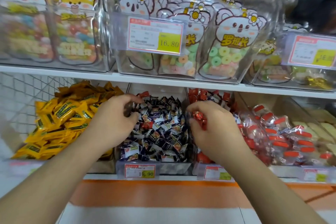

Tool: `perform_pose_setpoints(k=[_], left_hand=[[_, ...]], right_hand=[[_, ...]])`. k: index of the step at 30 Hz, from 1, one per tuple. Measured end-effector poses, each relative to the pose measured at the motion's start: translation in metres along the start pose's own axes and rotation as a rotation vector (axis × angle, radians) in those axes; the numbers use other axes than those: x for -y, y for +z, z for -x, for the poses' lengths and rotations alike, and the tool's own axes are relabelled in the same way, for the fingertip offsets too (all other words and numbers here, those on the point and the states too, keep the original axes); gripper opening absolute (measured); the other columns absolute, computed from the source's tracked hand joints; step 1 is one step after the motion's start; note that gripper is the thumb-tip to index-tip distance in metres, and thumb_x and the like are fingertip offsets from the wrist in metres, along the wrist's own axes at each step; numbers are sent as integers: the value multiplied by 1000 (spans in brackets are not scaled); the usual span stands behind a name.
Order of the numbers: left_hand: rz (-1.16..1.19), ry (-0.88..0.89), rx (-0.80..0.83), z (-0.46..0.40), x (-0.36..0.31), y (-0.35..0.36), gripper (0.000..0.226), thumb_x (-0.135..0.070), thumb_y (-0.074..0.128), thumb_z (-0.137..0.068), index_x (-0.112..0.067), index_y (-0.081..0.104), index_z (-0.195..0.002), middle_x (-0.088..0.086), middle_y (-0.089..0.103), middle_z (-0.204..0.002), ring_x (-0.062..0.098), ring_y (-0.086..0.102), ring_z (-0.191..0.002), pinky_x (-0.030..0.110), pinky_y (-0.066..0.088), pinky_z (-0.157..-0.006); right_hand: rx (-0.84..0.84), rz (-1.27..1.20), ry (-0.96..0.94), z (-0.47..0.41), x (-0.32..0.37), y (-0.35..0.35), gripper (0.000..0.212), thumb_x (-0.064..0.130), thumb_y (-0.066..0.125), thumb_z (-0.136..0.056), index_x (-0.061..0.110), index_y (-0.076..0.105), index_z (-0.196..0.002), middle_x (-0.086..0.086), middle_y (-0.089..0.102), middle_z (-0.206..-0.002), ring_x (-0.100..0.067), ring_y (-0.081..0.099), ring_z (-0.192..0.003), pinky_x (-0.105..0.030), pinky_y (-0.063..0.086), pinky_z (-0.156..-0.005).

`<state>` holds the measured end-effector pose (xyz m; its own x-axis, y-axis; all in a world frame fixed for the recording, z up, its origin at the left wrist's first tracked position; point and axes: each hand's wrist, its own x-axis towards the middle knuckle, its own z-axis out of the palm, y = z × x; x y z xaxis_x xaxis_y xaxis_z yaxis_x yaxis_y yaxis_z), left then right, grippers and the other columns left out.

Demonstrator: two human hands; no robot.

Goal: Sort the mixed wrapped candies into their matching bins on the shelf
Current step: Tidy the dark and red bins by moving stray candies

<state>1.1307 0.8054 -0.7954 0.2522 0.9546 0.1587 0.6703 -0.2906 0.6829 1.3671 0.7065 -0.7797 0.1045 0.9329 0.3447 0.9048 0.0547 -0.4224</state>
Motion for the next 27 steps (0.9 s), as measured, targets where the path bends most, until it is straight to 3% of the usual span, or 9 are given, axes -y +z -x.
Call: perform_pose_setpoints(k=[3,6,8,10,19,23,27], left_hand=[[-70,18,7,0,5,-6,38,-28,68,-96,-41,61,-131,-7,62,-128,15,62,-99,28,48,-77],[-108,-7,43,0,8,-10,39,-25,63,-100,-39,58,-136,-5,54,-141,15,53,-79,31,46,-75],[-115,-16,54,0,12,-11,40,-20,60,-101,-39,58,-136,-7,50,-147,20,59,-106,34,49,-95],[-111,-16,63,0,16,-11,41,-17,58,-102,-40,58,-135,-9,48,-148,18,51,-129,32,45,-104],[-75,8,68,-5,25,-13,36,-14,56,-102,-43,63,-123,-13,47,-149,14,52,-127,20,39,-91],[-63,13,66,-4,26,-15,34,-15,57,-101,-40,63,-123,-14,46,-149,13,49,-131,20,36,-96],[-37,-8,57,-1,23,-17,34,-15,57,-102,-39,63,-124,-14,45,-151,13,50,-130,20,39,-92]], right_hand=[[116,-48,-78,-13,25,24,32,19,65,-98,24,65,-130,12,61,-126,3,49,-108,4,28,-89],[219,-95,-99,-29,43,54,34,19,64,-99,22,63,-132,6,64,-127,-11,60,-111,-20,50,-93],[256,-59,-58,-39,45,77,30,18,66,-97,19,66,-126,0,68,-118,-19,65,-104,-36,59,-88],[259,-6,-18,-51,41,96,20,17,70,-93,12,70,-112,-6,71,-106,-26,68,-96,-44,61,-82],[272,70,79,-65,32,136,13,19,72,-91,20,81,-100,-4,77,-101,-26,69,-96,-37,54,-98],[210,36,103,-65,29,132,7,15,79,-85,20,74,-84,2,71,-90,-16,65,-81,-30,56,-81],[157,-74,128,-61,35,107,11,26,76,-92,22,67,-96,7,67,-94,-5,55,-70,-19,44,-62]])
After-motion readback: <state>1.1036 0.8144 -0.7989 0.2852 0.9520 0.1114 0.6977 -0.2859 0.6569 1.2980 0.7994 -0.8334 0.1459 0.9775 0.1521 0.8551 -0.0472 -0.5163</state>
